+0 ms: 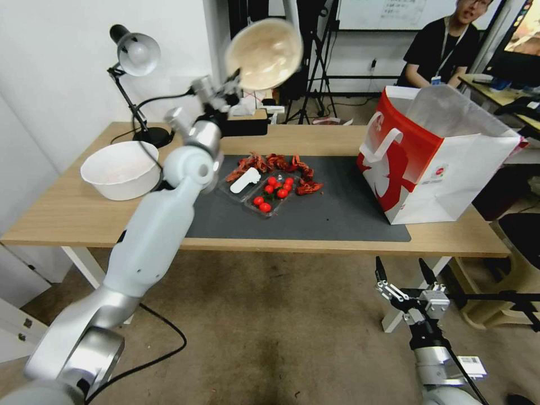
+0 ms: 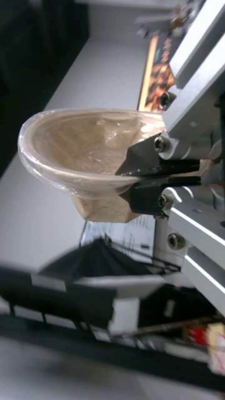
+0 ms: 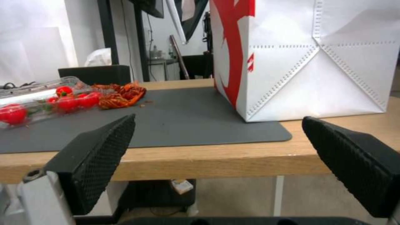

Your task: Pick up the trash from the table and place it into the takeout bag.

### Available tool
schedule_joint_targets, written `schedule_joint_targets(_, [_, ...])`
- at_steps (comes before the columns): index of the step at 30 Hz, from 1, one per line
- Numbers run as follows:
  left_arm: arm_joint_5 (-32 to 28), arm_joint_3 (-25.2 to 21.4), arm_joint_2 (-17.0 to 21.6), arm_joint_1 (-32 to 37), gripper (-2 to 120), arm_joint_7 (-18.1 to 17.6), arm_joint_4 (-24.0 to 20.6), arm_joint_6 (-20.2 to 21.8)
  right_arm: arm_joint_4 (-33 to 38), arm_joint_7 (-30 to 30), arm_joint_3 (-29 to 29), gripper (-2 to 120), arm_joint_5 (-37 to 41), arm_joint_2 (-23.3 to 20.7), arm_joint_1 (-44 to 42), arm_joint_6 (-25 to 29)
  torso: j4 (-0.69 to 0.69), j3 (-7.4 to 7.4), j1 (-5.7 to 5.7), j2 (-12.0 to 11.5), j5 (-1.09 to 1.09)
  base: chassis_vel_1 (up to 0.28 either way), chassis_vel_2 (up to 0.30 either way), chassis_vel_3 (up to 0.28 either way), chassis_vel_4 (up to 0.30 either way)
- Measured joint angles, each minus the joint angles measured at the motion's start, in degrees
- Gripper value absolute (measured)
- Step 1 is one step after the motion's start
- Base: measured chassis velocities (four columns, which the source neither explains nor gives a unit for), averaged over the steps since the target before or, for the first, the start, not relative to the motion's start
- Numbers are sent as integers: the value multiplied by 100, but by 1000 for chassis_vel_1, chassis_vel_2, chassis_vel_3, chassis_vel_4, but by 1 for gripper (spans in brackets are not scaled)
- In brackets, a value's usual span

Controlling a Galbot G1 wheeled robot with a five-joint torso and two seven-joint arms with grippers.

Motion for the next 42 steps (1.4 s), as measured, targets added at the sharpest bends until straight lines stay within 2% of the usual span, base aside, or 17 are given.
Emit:
schedule_joint_targets(5, [190, 151, -10, -131, 0, 172, 25, -48, 13, -1, 16, 100, -1, 0, -10, 0, 1, 0, 0, 0, -3, 0, 0, 0, 0])
schedule_joint_targets(8, [591, 509, -54, -427, 0, 543, 108, -173, 43, -2, 54, 100, -2, 6, -39, 0, -1, 0, 0, 0, 0, 0, 0, 0, 0])
schedule_joint_targets(12, [896, 834, -138, -691, 0, 772, 206, -252, 61, -6, 81, 100, -2, 23, -81, 10, 0, 0, 0, 0, 0, 0, 0, 0, 0])
schedule_joint_targets(14, [1156, 1284, -324, -1029, 0, 905, 357, -311, 79, -14, 116, 100, -3, 56, -135, 50, -1, 0, 0, 0, 0, 0, 0, 0, 0])
schedule_joint_targets(18, [1415, 1624, -528, -1284, 0, 1035, 495, -357, 83, -25, 140, 100, -5, 82, -170, 76, 0, 0, 0, 0, 0, 0, 0, 0, 0])
schedule_joint_targets(20, [1528, 1950, -814, -1539, 0, 1049, 642, -376, 83, -40, 151, 100, -17, 133, -171, 89, -2, 1, 1, 0, 0, 0, 0, 0, 0])
schedule_joint_targets(22, [1549, 2021, -866, -1601, 0, 1049, 677, -382, 86, -41, 153, 100, -20, 146, -170, 90, -1, 0, 0, 0, 1, 0, 0, 0, 0])
schedule_joint_targets(24, [1670, 2437, -998, -1888, 0, 1091, 851, -437, 114, -44, 181, 100, -24, 143, -163, 90, 0, 0, 0, 0, -1, 0, 0, 0, 0])
schedule_joint_targets(25, [1670, 2437, -998, -1888, 0, 1091, 851, -437, 114, -44, 181, 100, -24, 143, -163, 90, 0, 0, 0, 0, -1, 0, 0, 0, 0])
schedule_joint_targets(27, [2085, 2743, -1102, -2087, 0, 1219, 1068, -519, 100, -44, 206, 100, -24, 130, -151, 88, 0, 0, 0, 0, 0, 0, 0, 0, 0])
schedule_joint_targets(30, [2435, 2904, -1187, -2164, 0, 1372, 1203, -570, 58, -45, 205, 100, -21, 132, -139, 87, 0, 0, 1, 0, 0, 0, 0, 0, 0])
schedule_joint_targets(32, [3057, 3088, -1337, -2223, 0, 1590, 1404, -588, -3, -48, 220, 100, -6, 123, -138, 89, -1, 0, 0, 0, 0, 0, 0, 0, 0])
schedule_joint_targets(34, [3057, 3088, -1337, -2223, 0, 1590, 1404, -588, -3, -48, 220, 100, -6, 123, -138, 89, -1, 0, 0, 0, 0, 0, 0, 0, 0])
schedule_joint_targets(36, [3411, 3179, -1415, -2251, 0, 1606, 1488, -548, -31, -53, 266, 100, 10, 108, -155, 104, 0, 0, 0, 0, -1, 0, 0, 0, 0])
schedule_joint_targets(38, [3435, 3233, -1444, -2271, 10, 1606, 1475, -438, -42, -102, 307, 100, 11, 108, -185, 149, 0, 0, 0, 0, -1, 0, 0, 0, 0])
schedule_joint_targets(40, [3435, 3236, -1453, -2272, 13, 1605, 1480, -433, -37, -108, 312, 100, 11, 109, -191, 153, 0, 0, 0, 0, -1, 0, 0, 0, 0])
schedule_joint_targets(42, [3435, 3237, -1464, -2266, 25, 1574, 1498, -412, -17, -118, 315, 100, 10, 116, -199, 161, 0, 0, 0, -1, -1, 0, 0, 0, 0])
